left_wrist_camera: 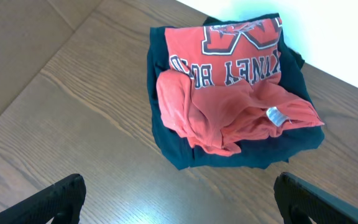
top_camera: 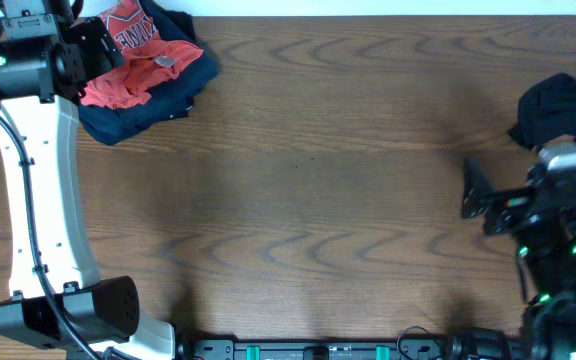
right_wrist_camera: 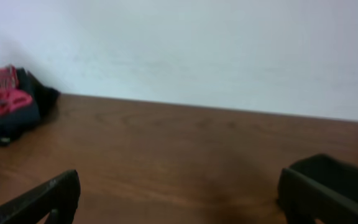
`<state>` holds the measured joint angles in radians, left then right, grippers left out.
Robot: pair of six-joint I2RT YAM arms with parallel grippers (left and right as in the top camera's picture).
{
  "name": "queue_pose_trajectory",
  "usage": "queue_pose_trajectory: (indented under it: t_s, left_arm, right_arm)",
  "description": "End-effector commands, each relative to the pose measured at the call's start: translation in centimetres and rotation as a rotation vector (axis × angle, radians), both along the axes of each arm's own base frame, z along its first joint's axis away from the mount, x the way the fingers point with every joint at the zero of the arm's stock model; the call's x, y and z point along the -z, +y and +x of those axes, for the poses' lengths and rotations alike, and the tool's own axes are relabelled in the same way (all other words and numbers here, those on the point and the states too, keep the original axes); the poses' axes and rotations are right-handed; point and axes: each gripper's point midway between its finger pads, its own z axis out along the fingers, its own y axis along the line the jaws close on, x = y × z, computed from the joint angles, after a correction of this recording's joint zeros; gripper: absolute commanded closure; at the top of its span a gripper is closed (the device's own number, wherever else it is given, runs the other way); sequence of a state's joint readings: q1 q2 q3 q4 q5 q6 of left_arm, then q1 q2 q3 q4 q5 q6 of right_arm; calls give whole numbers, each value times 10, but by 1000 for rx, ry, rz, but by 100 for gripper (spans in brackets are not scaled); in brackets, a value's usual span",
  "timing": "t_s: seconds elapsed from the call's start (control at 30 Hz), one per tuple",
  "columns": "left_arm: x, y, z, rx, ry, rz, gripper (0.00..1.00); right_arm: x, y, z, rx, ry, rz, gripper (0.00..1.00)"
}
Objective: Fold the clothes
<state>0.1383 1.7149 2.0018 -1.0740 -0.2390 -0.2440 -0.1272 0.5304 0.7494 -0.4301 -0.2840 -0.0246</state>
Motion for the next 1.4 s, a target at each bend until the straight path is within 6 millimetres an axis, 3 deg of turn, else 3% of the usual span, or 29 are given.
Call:
queue_pose_trajectory:
  t_s: [0.0,0.2,0.3,0.47,0.7,0.87,1.37]
  left_arm:
    - [1,0,-1,-10,-1,-8,2]
    - [1,0,-1,-10,-1,-8,2]
    - [1,0,-1,-10,-1,-8,2]
    - [1,0,-1,-10,-1,-8,2]
    - [1,0,-1,-10,-1,-8,2]
    - [1,0,-1,-10,-1,-8,2]
    - [1,0,-1,-10,-1,-8,2]
  right_arm:
    - [45,7,-8,-4,12,85,1]
    - [110,24,-14,-68,-35,89,1]
    - [132,33,-18,-111,-60,57,1]
    - [151,34,-20,-126,-82,4,1]
    - [151,30,-19,-116,-117,-99,1]
    - [151,21,-17,-66,-113,-108,1]
    - [151,22,-17,-66,-118,-107,1]
